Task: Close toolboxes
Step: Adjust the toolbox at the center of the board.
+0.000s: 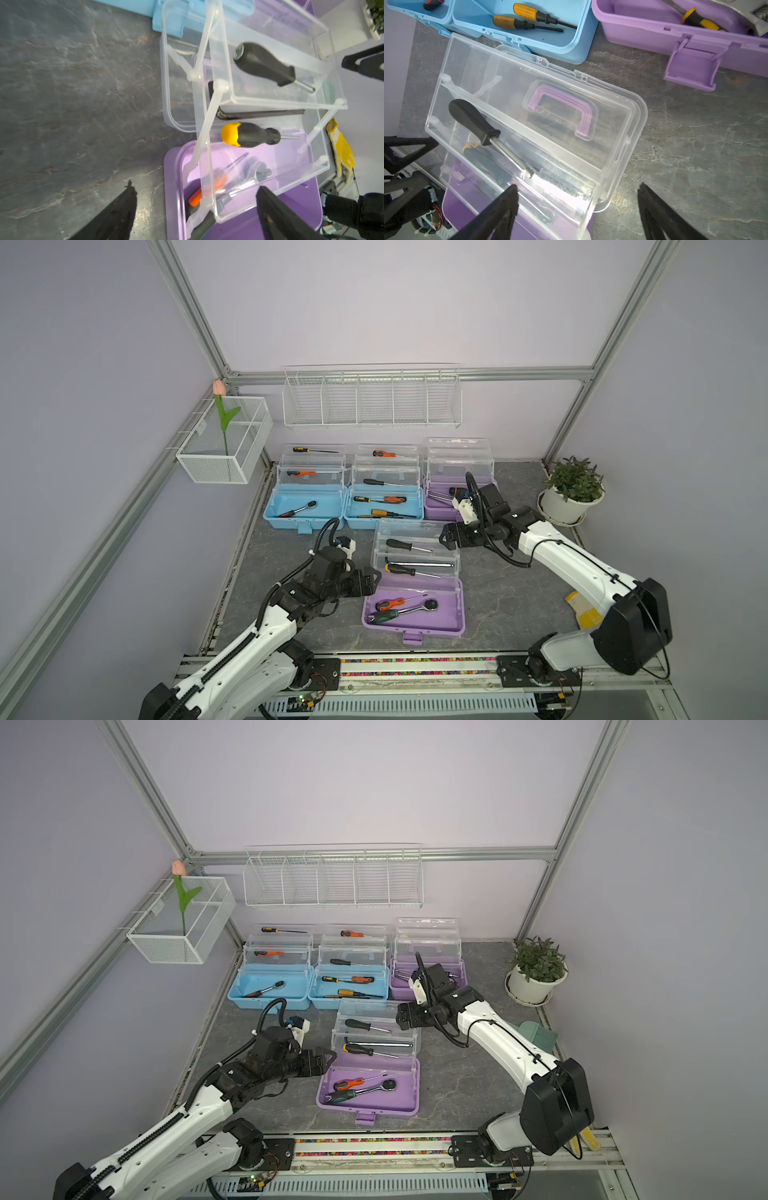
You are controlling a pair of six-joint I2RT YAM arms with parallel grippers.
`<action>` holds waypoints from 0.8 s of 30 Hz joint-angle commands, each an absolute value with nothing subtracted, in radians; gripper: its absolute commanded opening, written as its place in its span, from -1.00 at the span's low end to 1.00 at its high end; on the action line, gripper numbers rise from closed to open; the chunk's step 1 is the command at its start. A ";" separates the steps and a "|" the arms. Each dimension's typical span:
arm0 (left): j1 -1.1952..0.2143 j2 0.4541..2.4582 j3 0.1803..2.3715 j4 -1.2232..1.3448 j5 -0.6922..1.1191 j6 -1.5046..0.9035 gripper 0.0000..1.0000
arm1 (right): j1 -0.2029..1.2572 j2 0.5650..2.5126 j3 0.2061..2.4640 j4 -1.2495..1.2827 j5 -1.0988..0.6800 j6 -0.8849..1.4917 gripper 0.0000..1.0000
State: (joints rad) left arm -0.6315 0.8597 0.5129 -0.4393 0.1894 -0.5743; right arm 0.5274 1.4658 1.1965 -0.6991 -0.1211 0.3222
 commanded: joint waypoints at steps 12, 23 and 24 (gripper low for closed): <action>-0.753 0.934 0.455 -0.235 0.333 -0.682 0.80 | 0.606 1.737 1.447 -0.748 -0.289 0.264 0.85; -0.856 0.828 0.483 -0.204 0.293 -0.788 0.79 | 0.688 1.914 1.687 -0.819 -0.558 0.161 0.87; -0.857 0.828 0.483 -0.196 0.291 -0.792 0.79 | 0.688 1.914 1.710 -0.827 -0.562 0.155 0.87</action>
State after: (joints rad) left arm -0.8536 0.8452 0.4557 -0.3733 0.2981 -0.7647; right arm 0.6506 1.9045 1.6558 -0.7715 -0.3290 0.1963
